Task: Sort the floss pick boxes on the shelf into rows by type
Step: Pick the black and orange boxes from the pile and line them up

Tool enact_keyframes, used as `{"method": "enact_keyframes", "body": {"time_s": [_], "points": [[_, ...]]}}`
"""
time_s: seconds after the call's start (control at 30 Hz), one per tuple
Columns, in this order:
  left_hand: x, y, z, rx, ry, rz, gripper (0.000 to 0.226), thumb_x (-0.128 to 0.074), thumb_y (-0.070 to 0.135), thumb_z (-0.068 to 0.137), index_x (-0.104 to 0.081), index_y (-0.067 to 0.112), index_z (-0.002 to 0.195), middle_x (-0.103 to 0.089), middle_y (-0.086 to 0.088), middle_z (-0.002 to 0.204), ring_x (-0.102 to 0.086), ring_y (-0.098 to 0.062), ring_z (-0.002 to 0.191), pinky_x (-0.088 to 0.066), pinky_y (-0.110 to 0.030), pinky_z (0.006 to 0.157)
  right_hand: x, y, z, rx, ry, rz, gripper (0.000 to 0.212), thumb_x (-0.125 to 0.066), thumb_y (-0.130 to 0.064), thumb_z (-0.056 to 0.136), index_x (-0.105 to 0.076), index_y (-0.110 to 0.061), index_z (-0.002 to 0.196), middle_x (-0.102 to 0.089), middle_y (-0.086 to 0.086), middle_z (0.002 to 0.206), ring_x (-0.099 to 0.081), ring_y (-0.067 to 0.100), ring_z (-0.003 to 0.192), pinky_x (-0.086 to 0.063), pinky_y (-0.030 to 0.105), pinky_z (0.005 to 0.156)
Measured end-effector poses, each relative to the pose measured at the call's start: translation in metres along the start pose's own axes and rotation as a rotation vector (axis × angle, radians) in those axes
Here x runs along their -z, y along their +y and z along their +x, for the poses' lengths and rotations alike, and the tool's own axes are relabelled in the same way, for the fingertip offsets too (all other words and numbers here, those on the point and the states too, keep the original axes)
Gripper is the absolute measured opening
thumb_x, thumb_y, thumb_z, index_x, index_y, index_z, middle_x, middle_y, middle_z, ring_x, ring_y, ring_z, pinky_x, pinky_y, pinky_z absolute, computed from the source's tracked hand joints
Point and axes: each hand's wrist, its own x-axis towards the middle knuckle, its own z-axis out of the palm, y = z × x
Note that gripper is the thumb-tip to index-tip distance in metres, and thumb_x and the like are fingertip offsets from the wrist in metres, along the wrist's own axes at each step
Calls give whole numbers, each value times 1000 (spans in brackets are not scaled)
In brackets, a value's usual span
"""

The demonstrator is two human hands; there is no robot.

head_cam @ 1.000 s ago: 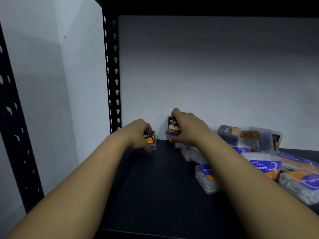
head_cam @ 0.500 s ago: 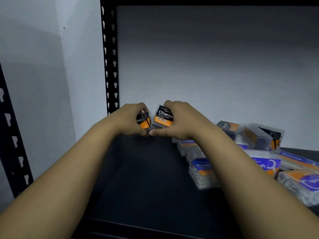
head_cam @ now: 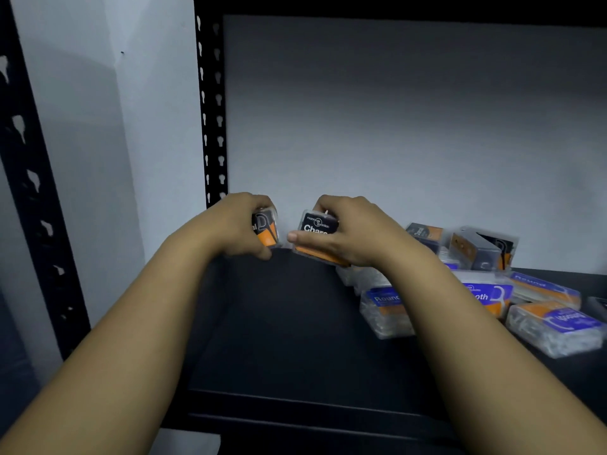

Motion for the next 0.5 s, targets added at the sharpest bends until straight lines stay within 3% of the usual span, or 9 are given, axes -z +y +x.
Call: {"method": "enact_keyframes", "body": {"time_s": [0.2, 0.33, 0.5], "points": [[12, 8, -56, -19, 11, -66, 63, -97, 41, 49, -54, 33, 94, -67, 1, 82, -67, -29, 64, -56, -38, 45, -8, -11, -37, 63, -15, 59, 59, -67, -83, 70, -55, -30, 93, -68, -8, 81, -64, 13, 77, -57, 41, 69], [3, 4, -90, -50, -91, -12, 68, -95, 58, 44, -54, 30, 90, -67, 8, 80, -63, -12, 67, -49, -31, 54, -19, -19, -59, 116, -33, 100, 55, -70, -79, 72, -53, -32, 97, -71, -7, 78, -65, 11, 72, -57, 40, 66], [7, -7, -109, -64, -171, 20, 69, -91, 63, 46, -54, 30, 93, -67, 10, 87, -66, -14, 80, -57, -45, 72, -31, -28, -84, 176, -39, 175, 51, -70, -75, 76, -55, -36, 104, -70, -14, 79, -64, 3, 74, -56, 36, 70]]}}
